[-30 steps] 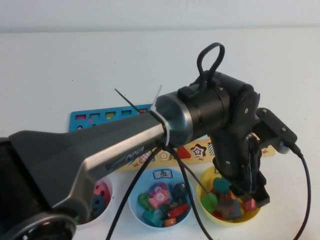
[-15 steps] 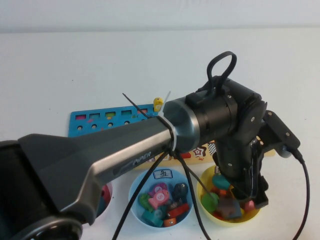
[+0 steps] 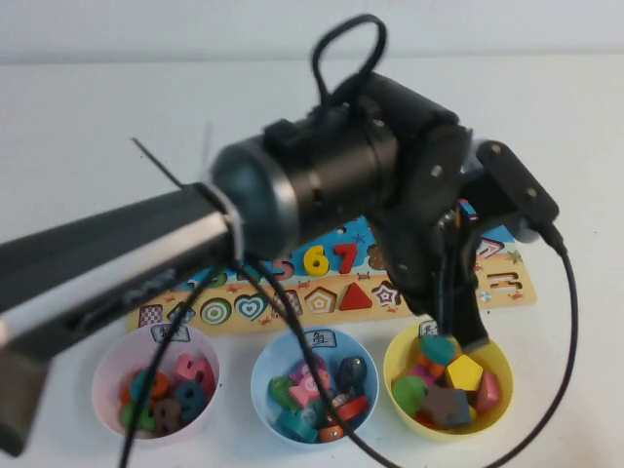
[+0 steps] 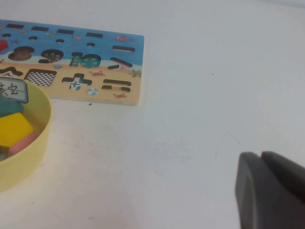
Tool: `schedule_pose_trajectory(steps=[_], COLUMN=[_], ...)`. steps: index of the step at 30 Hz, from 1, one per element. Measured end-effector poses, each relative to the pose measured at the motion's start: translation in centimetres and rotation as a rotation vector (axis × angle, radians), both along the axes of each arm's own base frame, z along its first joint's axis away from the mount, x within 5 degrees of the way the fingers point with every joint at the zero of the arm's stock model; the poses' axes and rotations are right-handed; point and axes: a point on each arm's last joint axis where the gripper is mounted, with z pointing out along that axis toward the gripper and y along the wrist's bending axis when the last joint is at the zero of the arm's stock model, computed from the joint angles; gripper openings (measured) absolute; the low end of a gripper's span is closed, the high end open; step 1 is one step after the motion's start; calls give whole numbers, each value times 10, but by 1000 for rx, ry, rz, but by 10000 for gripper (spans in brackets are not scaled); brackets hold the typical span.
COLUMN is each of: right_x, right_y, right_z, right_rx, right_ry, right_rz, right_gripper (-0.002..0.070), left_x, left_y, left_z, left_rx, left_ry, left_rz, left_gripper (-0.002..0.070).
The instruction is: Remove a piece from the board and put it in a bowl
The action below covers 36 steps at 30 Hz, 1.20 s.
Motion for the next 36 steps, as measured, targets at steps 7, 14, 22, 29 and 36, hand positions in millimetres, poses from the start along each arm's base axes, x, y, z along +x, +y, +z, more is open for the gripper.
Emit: schedule_pose_trajectory(steps=[7, 14, 22, 29, 36], right_x=[0, 0, 0, 0, 0], right_y=[0, 0, 0, 0, 0], right_z=[0, 0, 0, 0, 0], right_rx=[0, 0, 0, 0, 0], right_ry=[0, 0, 0, 0, 0], right_rz=[0, 0, 0, 0, 0], right_gripper=[-17, -17, -17, -17, -17], left_x=[-14, -56, -102, -114, -113], left_y=[63, 126, 180, 194, 194], left_z=[49, 58, 45, 30, 31], left_rx=[-164, -352, -567, -573, -594], left_ry=[-124, -272, -351, -326, -347], left_rz=[77, 111, 190, 216, 215], left_gripper=[0, -1, -1, -1, -2])
